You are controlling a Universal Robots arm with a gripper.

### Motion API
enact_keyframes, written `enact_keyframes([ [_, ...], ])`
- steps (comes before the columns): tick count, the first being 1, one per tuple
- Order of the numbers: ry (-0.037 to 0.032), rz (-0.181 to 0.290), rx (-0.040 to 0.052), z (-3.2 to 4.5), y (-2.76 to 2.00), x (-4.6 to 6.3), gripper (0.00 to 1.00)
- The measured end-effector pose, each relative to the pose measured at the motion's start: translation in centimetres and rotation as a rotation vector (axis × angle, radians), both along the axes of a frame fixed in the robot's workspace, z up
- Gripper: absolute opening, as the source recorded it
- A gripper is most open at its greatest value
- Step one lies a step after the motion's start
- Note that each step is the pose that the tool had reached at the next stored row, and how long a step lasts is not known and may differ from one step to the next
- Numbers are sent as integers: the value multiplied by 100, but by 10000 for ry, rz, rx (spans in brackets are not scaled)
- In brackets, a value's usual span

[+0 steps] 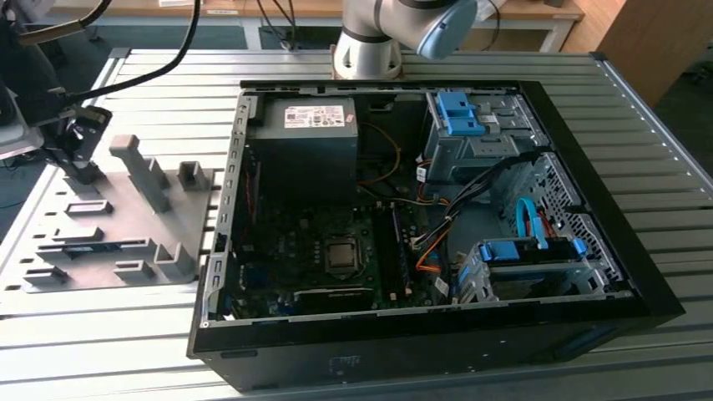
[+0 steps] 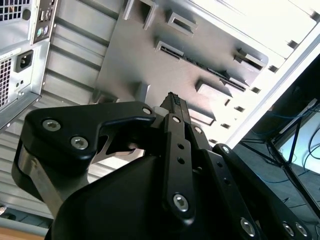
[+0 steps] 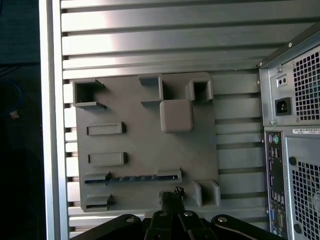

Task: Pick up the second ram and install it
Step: 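Reach for the second ram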

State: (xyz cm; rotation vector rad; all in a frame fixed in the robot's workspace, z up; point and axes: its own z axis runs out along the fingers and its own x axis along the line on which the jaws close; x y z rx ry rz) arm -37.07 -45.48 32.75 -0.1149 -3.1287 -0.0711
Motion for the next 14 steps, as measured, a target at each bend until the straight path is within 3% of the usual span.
enact_keyframes([
  [14, -1, -1, 1, -173, -40, -57, 10],
])
